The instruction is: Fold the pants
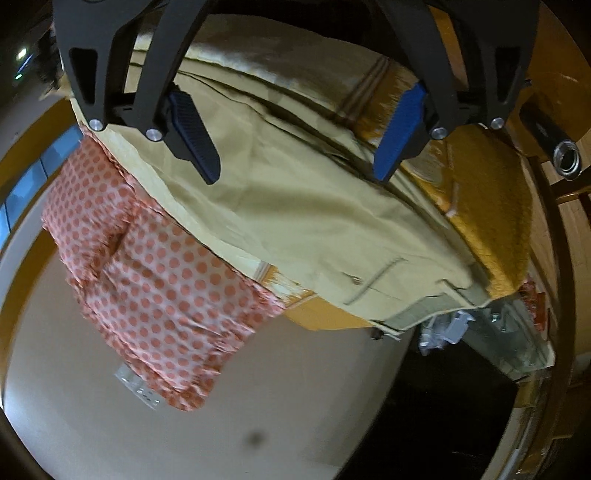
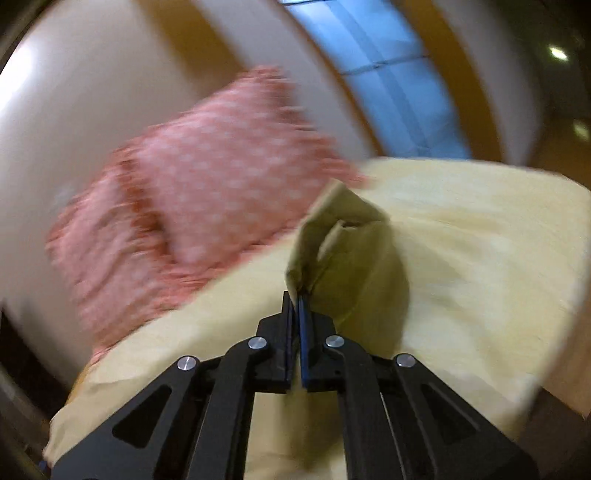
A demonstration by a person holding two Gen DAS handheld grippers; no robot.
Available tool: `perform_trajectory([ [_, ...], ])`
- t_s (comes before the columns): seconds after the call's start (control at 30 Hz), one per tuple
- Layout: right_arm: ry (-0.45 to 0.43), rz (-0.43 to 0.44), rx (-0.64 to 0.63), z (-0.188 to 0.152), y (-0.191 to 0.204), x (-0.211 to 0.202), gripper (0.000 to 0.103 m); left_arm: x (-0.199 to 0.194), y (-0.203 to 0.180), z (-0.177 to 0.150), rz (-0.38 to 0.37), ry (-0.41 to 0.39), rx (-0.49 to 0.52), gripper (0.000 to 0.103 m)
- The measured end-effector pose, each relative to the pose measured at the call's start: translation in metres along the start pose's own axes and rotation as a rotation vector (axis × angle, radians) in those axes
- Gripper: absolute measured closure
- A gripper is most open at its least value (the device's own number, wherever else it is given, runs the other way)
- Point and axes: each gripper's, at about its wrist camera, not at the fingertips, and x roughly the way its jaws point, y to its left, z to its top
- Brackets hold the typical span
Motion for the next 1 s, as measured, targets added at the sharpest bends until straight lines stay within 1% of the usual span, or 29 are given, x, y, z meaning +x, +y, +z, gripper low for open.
perform_trajectory([
  [0.07,0.038,0.153,-0.082,-0.002,0.053,0.011,0.1,0.003,0.007,0.003,0.017,0.002,-0.017,0.017],
  [0.1,0.087,0.273,-0.163,-0.011,0.096,0.019,0.1,0.005,0.011,0.004,0.017,0.001,-0.029,0.017],
  [0.17,0.155,0.405,-0.257,-0.03,0.147,0.027,0.1,0.007,0.016,0.007,0.018,-0.002,-0.045,0.014],
  [0.2,0.228,0.499,-0.317,-0.051,0.181,0.033,0.1,0.007,0.018,0.007,0.025,-0.004,-0.055,0.013],
  [0.23,0.308,0.573,-0.374,-0.075,0.209,0.039,0.1,0.008,0.02,0.008,0.024,-0.006,-0.06,0.011],
  [0.27,0.359,0.603,-0.412,-0.09,0.223,0.042,0.1,0.009,0.022,0.009,0.025,-0.005,-0.062,0.01],
  [0.3,0.492,0.642,-0.508,-0.126,0.249,0.05,0.1,0.01,0.024,0.009,0.033,-0.002,-0.066,0.01],
  [0.37,0.637,0.64,-0.616,-0.166,0.267,0.056,0.098,0.012,0.029,0.009,0.038,0.01,-0.075,0.009],
  [0.4,0.693,0.634,-0.655,-0.185,0.271,0.055,0.09,0.013,0.032,0.009,0.042,0.019,-0.084,0.008],
  [0.43,0.704,0.637,-0.663,-0.193,0.27,0.051,0.078,0.013,0.036,0.009,0.046,0.023,-0.094,0.008],
  [0.47,0.687,0.662,-0.646,-0.192,0.267,0.045,0.071,0.013,0.04,0.01,0.048,0.024,-0.104,0.007],
  [0.5,0.678,0.694,-0.604,-0.185,0.261,0.039,0.044,0.014,0.045,0.011,0.054,0.023,-0.119,0.007],
  [0.53,0.657,0.702,-0.571,-0.177,0.256,0.034,0.017,0.014,0.049,0.013,0.059,0.021,-0.132,0.007],
  [0.57,0.631,0.702,-0.55,-0.169,0.252,0.031,0.009,0.015,0.053,0.016,0.062,0.02,-0.148,0.007],
  [0.6,0.591,0.711,-0.518,-0.158,0.243,0.024,0.008,0.017,0.056,0.017,0.062,0.02,-0.161,0.007],
  [0.7,0.558,0.688,-0.471,-0.141,0.232,0.02,0.008,0.023,0.064,0.023,0.071,0.027,-0.2,0.007],
  [0.83,0.569,0.675,-0.415,-0.133,0.218,0.022,0.008,0.034,0.074,0.031,0.105,0.039,-0.243,0.008],
  [0.9,0.584,0.671,-0.407,-0.138,0.217,0.021,0.008,0.037,0.08,0.034,0.114,0.044,-0.278,0.008],
  [1.0,0.602,0.678,-0.404,-0.143,0.218,0.021,0.008,0.036,0.082,0.039,0.125,0.046,-0.294,0.009],
])
